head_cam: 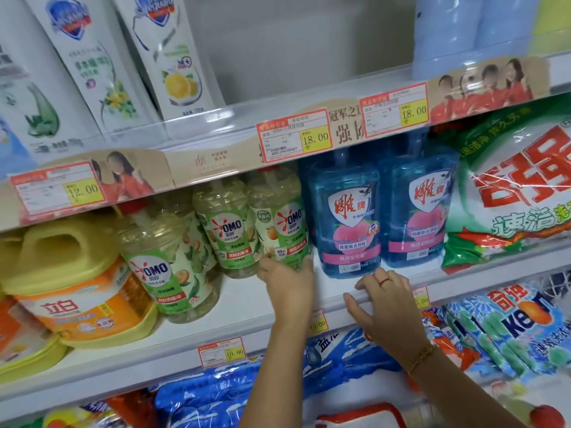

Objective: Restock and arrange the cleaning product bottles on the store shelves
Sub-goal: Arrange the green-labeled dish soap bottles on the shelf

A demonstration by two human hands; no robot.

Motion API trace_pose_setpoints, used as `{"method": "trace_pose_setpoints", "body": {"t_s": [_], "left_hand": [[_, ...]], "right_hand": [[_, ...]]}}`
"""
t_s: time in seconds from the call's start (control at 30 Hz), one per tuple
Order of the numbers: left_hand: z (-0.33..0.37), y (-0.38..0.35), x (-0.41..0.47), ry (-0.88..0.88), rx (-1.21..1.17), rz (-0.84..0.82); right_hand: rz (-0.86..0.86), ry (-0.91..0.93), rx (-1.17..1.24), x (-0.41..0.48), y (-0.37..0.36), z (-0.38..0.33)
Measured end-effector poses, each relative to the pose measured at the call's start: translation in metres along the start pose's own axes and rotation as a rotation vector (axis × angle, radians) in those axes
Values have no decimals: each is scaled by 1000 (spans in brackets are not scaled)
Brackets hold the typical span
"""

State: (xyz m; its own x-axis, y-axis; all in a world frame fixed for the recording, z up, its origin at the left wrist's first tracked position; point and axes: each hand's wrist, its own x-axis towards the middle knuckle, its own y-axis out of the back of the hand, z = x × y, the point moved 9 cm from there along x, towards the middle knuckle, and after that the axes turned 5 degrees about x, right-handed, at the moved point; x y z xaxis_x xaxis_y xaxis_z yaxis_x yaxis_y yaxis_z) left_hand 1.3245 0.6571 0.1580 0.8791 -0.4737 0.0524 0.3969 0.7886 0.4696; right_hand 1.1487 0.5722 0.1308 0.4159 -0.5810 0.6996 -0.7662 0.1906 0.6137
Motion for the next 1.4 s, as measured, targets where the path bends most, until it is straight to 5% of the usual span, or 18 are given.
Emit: {"method": "trace_pose_setpoints", "body": {"t_s": [0.23, 0.57, 1.2, 1.4], "left_hand": [[-30, -35, 57, 344, -349, -177], [3, -53, 59, 506, -838, -370], [18, -92, 125, 436, -918, -406], [-6, -89, 131, 417, -770, -390]], "right_hand": [[18, 43, 8, 1, 1, -1], [9, 45, 22, 2, 2, -1], [-13, 29, -20, 4, 0, -1], [-96, -14, 24, 5, 1, -1]]}}
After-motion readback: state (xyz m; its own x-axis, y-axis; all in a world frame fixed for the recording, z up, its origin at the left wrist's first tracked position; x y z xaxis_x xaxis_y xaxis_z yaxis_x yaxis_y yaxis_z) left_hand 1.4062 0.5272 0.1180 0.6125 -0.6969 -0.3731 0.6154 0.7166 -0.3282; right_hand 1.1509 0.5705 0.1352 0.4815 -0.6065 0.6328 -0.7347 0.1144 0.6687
